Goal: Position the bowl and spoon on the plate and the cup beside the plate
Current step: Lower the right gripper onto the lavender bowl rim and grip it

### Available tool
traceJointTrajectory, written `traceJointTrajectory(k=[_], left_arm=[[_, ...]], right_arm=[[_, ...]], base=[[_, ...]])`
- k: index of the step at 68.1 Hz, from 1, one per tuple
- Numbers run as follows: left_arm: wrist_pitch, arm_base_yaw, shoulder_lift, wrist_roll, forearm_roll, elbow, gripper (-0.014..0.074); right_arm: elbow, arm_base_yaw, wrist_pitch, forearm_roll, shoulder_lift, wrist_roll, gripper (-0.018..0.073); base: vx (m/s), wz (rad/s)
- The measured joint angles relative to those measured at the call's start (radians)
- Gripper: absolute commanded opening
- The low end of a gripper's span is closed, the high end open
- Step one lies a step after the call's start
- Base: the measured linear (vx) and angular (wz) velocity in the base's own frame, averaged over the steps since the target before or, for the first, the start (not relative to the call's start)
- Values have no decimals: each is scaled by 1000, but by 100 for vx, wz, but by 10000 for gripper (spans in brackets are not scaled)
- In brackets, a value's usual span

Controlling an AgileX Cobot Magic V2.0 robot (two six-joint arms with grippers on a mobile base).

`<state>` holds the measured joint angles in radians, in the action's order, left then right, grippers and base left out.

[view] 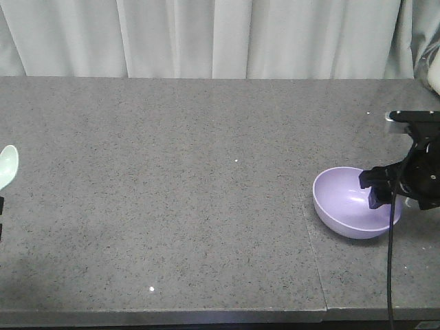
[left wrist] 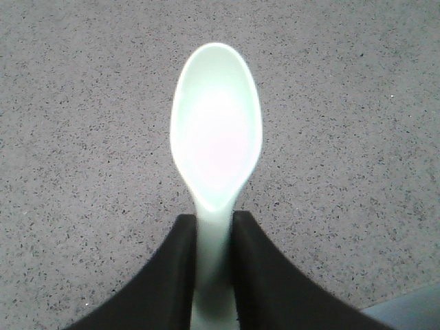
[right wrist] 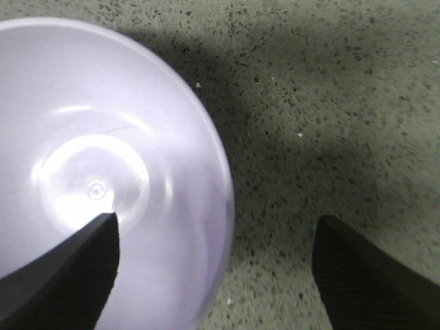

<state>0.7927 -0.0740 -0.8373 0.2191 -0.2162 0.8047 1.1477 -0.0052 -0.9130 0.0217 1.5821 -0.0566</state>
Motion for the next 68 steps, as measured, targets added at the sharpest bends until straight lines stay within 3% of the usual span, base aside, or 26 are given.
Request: traceJointTrajectory(k=[55,68], left_arm=[[0,0,0,0,0,0,66],[0,0,0,0,0,0,66]], right_arm=[[13,0,61,0,67,38,-3],[18,0,60,-22,67,57,-8]], base=[[0,0],[0,0]])
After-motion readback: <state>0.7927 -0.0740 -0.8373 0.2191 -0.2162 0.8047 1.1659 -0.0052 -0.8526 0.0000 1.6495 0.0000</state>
